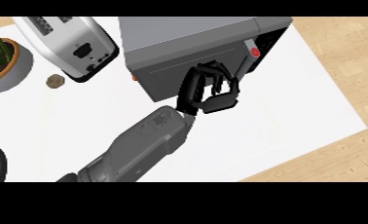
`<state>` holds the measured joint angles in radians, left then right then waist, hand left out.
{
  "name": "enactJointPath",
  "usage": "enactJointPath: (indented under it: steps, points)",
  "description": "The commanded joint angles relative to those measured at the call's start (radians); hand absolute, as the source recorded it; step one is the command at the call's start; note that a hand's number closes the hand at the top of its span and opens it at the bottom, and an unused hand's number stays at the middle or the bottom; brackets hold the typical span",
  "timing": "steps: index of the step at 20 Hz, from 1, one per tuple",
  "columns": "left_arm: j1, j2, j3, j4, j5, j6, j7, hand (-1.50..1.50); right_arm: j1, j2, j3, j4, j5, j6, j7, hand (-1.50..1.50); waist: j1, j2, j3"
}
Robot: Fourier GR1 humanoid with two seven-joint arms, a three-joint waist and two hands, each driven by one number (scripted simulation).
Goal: Pick up the milk, place it into the microwave and close the microwave
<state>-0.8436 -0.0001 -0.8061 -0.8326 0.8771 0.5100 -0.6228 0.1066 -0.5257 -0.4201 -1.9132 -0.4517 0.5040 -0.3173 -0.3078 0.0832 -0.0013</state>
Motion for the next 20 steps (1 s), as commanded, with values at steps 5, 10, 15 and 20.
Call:
enactJointPath:
  steps: [5, 10, 15, 20]
  points:
    - [-0.099, 0.000, 0.027, 0.085, 0.040, -0.009, -0.009, 1.50, -0.043, -0.052, -0.033, 0.050, -0.027, 0.010, 0.019, -1.50, -0.011, 0.013, 0.000]
    - [-0.117, 0.000, 0.026, 0.091, 0.061, -0.013, -0.024, 1.50, -0.066, -0.112, -0.071, 0.075, 0.001, 0.025, 0.011, -1.50, -0.009, 0.012, 0.002]
    - [-0.109, 0.000, 0.015, 0.100, 0.085, -0.017, -0.038, 1.50, -0.086, -0.135, -0.095, 0.105, -0.002, 0.026, 0.006, -1.50, -0.014, 0.015, 0.002]
    - [-0.124, 0.000, 0.011, 0.104, 0.100, -0.012, -0.054, 1.50, -0.101, -0.139, -0.091, 0.153, -0.050, 0.054, 0.006, -1.50, -0.012, 0.017, 0.004]
